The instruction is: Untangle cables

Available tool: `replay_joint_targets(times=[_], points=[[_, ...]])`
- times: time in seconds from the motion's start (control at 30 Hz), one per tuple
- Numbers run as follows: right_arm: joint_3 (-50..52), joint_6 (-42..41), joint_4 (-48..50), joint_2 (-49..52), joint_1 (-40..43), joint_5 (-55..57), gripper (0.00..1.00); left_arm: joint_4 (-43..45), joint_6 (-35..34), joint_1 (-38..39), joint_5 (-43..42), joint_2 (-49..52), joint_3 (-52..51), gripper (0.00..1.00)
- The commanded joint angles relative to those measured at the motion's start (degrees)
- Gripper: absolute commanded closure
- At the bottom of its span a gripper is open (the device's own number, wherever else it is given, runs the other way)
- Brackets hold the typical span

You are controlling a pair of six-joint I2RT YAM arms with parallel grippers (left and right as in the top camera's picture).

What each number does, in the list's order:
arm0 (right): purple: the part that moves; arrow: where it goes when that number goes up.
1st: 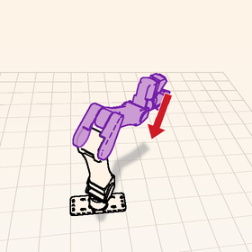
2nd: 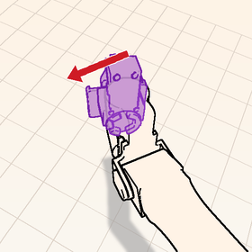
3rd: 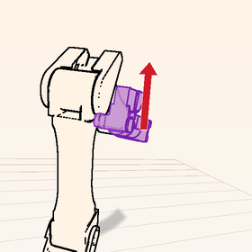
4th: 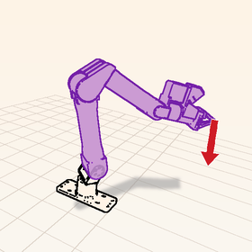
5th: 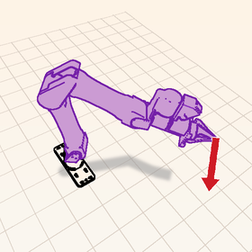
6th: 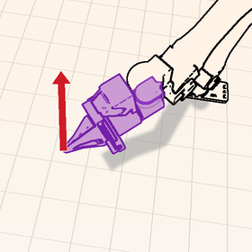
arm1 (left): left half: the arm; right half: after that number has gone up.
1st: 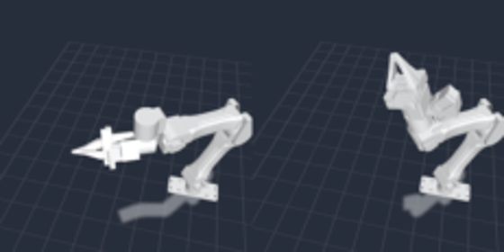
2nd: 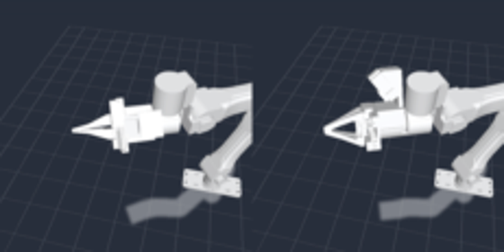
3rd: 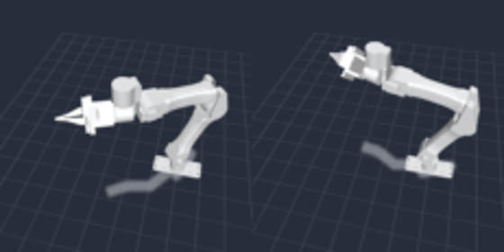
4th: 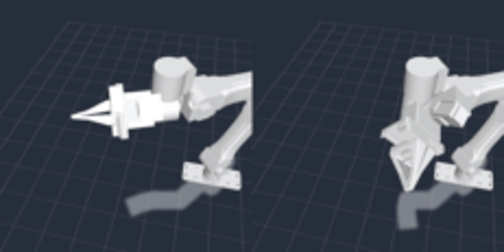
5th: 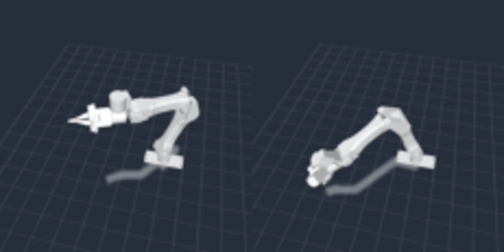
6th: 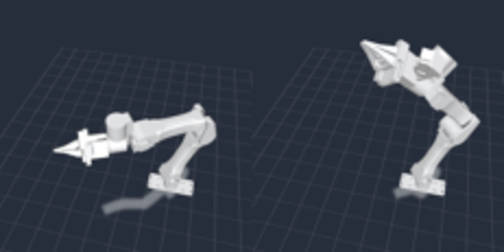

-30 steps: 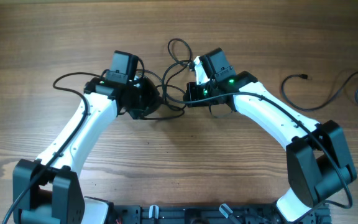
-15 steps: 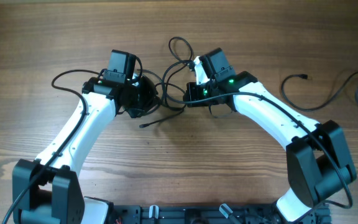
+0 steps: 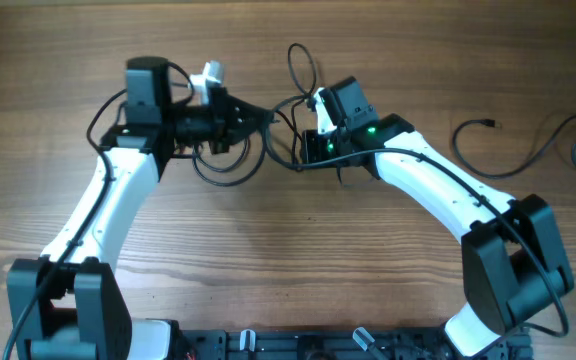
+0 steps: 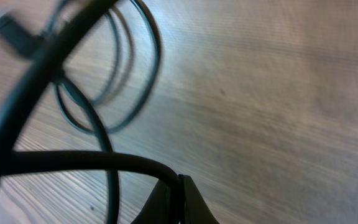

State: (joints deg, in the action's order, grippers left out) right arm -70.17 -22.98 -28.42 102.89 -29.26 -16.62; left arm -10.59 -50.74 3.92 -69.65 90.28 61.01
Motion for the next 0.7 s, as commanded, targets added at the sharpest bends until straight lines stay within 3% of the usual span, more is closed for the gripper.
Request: replay_joint_targets(times=[0.0, 0.17, 0.3, 0.37, 0.43, 0.5, 0.6, 0.67], points=[[0.5, 0.5, -2.5, 1.0, 0.3, 9.4, 0.96, 9.4, -7.3, -7.9, -20.3, -1.1, 0.9, 0.96], [0.9, 0.4, -4.0, 3.7, 0.4, 26.6, 0.96, 9.5, -10.5, -19.8, -20.7, -3.3, 0.9, 0.96], [2.4, 0.2, -0.7, 6.7, 1.1, 33.8, 0.96, 8.7, -12.9, -25.2, -20.7, -3.7, 0.9, 0.96], [2.4, -0.8, 0.2, 7.8, 2.3, 27.2, 0.96, 7.0, -6.4, -25.2, -20.7, -3.7, 0.9, 0.96], [2.4, 3.5, 1.6, 7.8, 3.0, 11.0, 0.96, 0.3, 3.9, -23.0, -19.4, -3.7, 0.5, 0.89], [1.9, 3.5, 1.8, 7.7, 3.1, 3.4, 0.96, -8.0, 9.1, -20.1, -11.4, -3.7, -0.4, 0.8], [0.4, 5.4, 2.3, 3.7, 5.0, -8.2, 0.96, -22.4, 17.6, -10.5, 13.5, -3.7, -0.4, 0.61], [0.4, 5.4, 2.3, 1.7, 6.2, -12.7, 0.96, -25.4, 17.6, -3.0, 27.9, -3.7, -0.4, 0.36]])
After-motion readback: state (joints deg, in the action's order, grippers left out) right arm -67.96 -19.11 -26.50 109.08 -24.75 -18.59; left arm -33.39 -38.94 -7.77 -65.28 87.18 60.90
